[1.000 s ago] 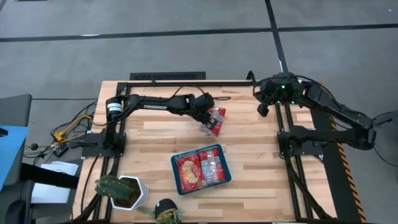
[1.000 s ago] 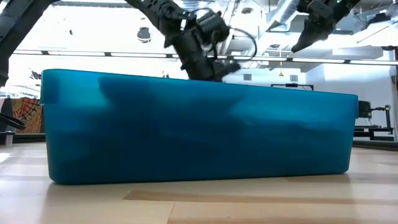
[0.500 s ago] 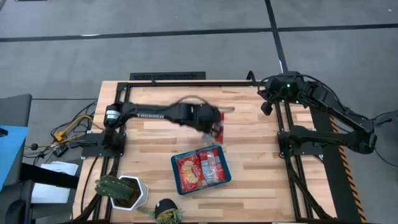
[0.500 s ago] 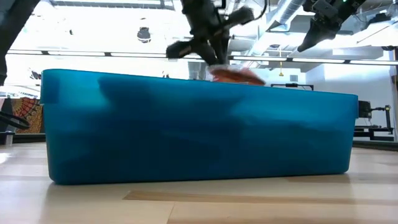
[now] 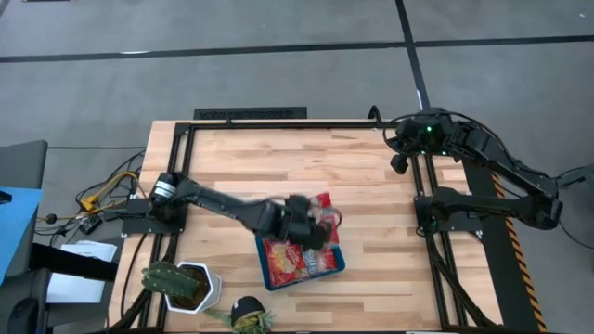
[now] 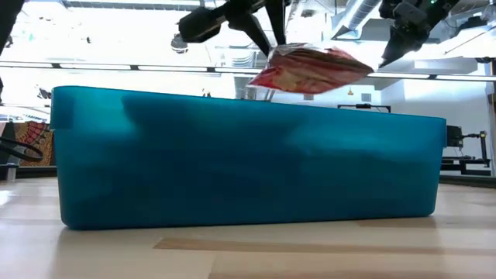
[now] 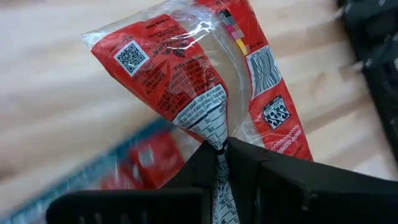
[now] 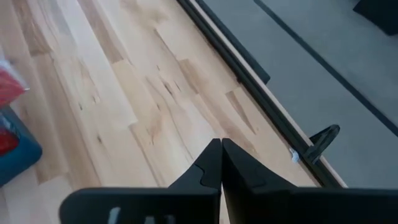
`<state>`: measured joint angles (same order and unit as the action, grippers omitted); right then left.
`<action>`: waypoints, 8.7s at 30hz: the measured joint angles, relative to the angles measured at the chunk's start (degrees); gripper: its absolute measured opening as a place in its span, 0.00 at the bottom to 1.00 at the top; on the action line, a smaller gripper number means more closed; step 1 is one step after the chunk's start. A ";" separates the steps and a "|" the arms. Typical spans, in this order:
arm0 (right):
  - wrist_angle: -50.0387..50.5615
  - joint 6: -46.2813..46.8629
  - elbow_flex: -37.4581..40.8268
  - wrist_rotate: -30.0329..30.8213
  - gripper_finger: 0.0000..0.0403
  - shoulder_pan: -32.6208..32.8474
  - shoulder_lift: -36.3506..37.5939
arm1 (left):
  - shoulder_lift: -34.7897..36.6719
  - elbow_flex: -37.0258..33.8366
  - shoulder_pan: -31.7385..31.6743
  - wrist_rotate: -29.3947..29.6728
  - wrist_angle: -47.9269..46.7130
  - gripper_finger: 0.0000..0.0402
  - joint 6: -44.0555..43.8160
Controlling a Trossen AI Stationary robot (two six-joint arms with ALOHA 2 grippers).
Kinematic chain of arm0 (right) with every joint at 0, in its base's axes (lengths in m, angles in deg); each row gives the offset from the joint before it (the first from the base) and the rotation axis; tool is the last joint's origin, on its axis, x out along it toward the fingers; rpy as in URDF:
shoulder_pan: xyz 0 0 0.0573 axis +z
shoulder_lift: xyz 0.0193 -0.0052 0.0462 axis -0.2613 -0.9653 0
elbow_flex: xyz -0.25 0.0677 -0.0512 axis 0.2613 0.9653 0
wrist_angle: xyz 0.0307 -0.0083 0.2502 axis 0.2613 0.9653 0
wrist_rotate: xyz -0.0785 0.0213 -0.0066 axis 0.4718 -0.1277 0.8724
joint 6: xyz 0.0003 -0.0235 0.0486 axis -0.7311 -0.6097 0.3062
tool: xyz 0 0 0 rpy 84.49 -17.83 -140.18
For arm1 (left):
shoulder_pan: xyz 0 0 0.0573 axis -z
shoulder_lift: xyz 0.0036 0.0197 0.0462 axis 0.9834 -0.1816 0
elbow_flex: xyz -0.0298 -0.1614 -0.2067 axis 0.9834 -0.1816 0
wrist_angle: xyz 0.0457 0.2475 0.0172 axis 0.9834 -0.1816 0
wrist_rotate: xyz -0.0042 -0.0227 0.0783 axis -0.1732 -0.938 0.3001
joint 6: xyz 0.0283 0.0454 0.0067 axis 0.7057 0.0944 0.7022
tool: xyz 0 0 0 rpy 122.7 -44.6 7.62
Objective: Sort popcorn bags into baskets
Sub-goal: Put the popcorn bag into the blue bin, then return to Home Position
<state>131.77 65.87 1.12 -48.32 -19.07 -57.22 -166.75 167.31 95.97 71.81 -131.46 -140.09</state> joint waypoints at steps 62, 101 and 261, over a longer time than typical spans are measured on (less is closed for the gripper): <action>-12.96 6.25 -1.22 -5.86 0.11 11.33 15.35 | 35.29 9.18 7.89 12.35 -12.99 0.66 61.93; -88.36 34.59 50.95 8.98 0.11 28.51 18.14 | 115.23 -67.66 11.47 -15.32 12.11 0.66 62.50; -52.19 28.11 56.43 4.41 0.11 23.95 43.80 | 114.86 -105.48 11.58 -21.10 52.03 0.66 62.10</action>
<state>79.58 93.98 57.56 -43.91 4.88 -13.42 -51.89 61.83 107.55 50.72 -79.43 -77.99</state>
